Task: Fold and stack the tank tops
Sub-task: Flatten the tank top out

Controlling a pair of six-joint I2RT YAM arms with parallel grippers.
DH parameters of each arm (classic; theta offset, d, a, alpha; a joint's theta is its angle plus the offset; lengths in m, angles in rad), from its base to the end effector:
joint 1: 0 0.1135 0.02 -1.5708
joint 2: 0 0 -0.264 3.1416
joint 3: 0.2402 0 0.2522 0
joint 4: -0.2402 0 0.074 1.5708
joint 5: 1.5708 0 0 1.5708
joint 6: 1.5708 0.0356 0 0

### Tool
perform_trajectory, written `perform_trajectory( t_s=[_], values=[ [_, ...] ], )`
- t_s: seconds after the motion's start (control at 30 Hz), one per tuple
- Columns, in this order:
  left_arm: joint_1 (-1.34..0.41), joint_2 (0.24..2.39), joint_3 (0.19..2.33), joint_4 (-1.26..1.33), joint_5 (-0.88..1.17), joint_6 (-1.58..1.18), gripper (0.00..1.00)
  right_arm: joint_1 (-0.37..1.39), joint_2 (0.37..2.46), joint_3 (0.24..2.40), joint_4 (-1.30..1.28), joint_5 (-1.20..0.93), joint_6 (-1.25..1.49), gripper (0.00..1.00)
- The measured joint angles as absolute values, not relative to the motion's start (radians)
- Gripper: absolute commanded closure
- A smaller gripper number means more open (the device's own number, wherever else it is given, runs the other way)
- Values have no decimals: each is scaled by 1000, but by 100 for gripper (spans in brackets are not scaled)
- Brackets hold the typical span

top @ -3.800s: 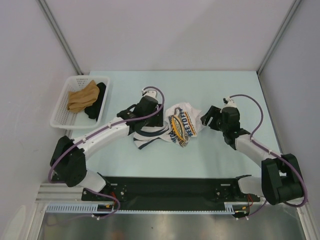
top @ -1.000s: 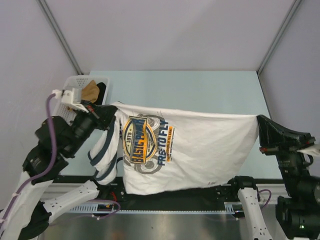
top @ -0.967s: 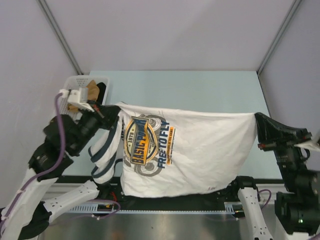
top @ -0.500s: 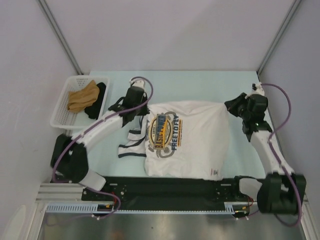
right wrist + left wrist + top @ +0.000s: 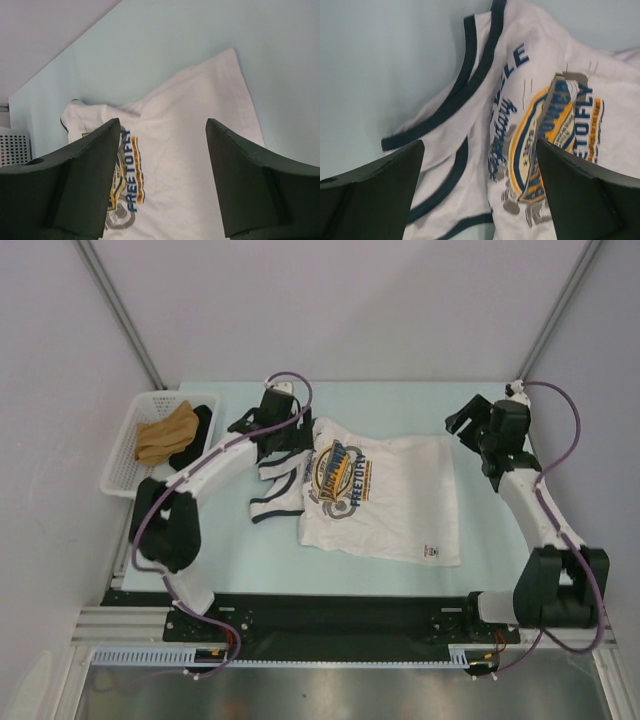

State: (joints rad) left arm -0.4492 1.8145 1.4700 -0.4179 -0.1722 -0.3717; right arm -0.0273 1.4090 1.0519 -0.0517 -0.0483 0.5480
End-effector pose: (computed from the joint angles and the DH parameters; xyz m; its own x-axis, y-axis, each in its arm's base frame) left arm 0.3750 -0.1740 0.2681 -0.6945 -0.0624 -0.7168 0.0687 0.9859 -0.1524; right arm 0.3284 -0.0073 0.3011 -0.3480 0.5301 -0.7732 0.1925 0.8476 0.4944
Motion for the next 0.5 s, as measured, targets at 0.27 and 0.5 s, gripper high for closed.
perform_trajectory(
  t_s=[0.27,0.5],
  values=[
    [-680,1399,1123,-469,-219,-449,0,44,1042,841,-401,77,585,26],
    [-607,1136,778,-415,-166,-581,0,63,890,692,-720,183,740,24]
  ],
)
